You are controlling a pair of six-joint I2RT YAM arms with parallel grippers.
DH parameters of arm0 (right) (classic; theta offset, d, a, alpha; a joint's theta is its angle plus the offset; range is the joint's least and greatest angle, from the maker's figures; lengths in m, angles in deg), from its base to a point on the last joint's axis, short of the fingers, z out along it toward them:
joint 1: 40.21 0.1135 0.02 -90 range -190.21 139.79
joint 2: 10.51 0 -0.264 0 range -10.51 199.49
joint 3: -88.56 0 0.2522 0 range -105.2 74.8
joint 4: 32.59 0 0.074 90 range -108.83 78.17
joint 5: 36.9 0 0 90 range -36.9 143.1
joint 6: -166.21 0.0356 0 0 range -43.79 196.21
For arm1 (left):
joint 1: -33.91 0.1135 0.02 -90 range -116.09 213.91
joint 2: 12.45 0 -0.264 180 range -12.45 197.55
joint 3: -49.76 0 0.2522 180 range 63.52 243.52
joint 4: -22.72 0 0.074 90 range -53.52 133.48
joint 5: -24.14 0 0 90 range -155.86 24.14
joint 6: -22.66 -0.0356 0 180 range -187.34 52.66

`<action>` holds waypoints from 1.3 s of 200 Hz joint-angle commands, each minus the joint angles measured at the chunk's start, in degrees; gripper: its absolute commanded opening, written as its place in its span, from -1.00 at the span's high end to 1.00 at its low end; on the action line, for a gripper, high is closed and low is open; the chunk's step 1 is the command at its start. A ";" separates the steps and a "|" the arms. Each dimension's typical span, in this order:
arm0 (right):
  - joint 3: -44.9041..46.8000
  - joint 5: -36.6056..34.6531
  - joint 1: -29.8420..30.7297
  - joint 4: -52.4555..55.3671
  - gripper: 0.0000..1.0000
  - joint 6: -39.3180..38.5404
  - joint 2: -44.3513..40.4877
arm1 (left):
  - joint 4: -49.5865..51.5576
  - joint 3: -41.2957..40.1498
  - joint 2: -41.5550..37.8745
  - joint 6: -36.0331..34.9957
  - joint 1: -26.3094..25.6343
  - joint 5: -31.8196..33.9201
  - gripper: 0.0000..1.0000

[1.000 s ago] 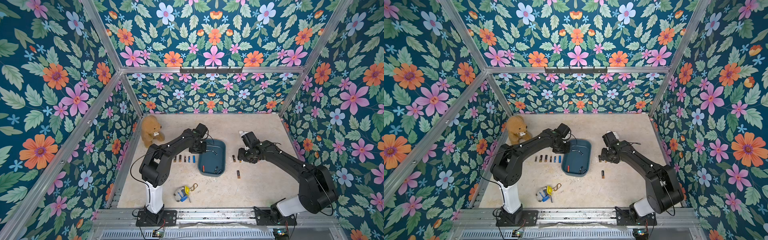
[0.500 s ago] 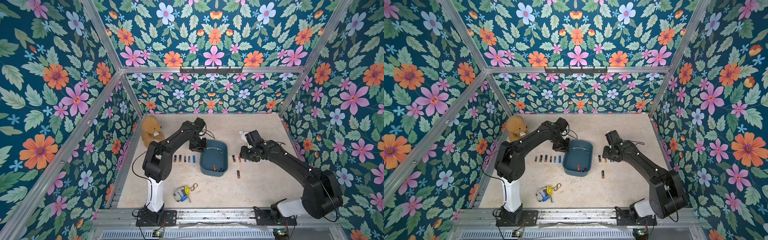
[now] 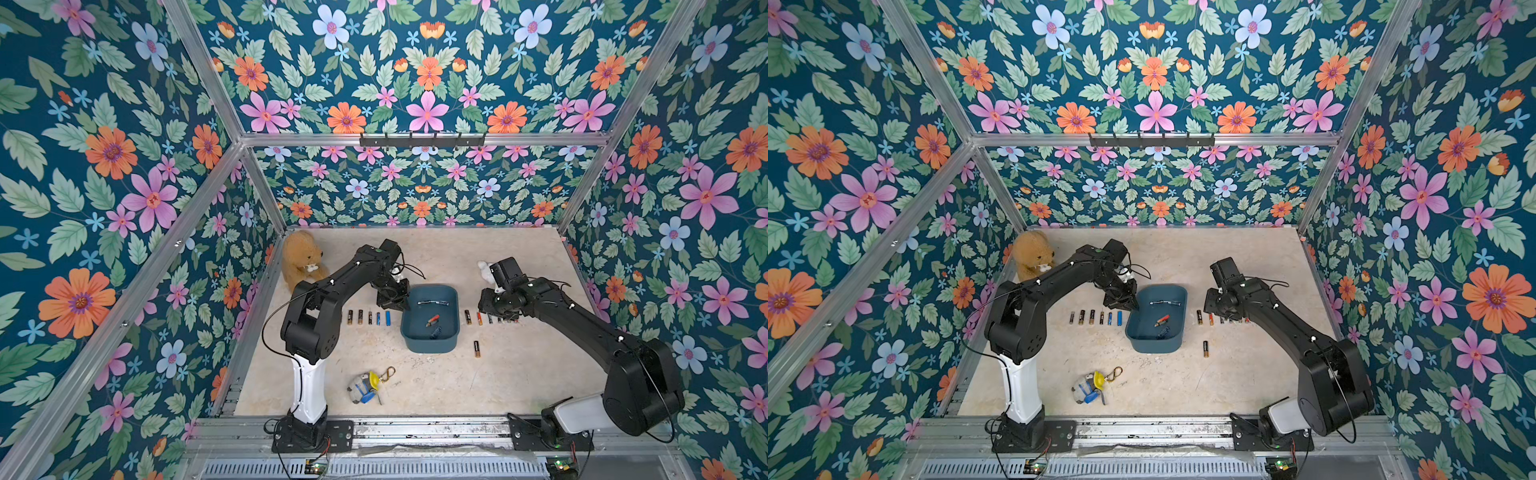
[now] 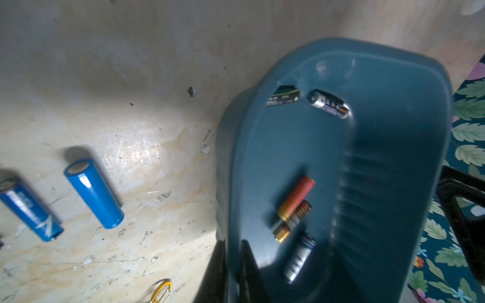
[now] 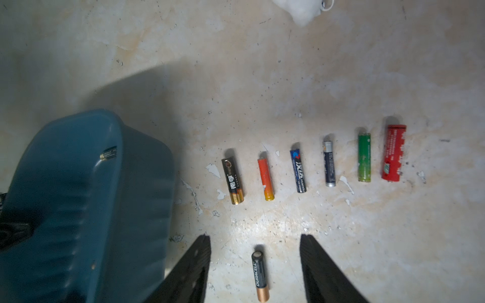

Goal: Take the batteries out of the storage box
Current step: Adjust the storage box at the center of the board.

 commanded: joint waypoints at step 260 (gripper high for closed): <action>-2.04 0.82 -0.05 1.20 -0.20 -1.02 0.60 | -16.35 -11.34 -7.25 9.17 -3.43 18.54 0.66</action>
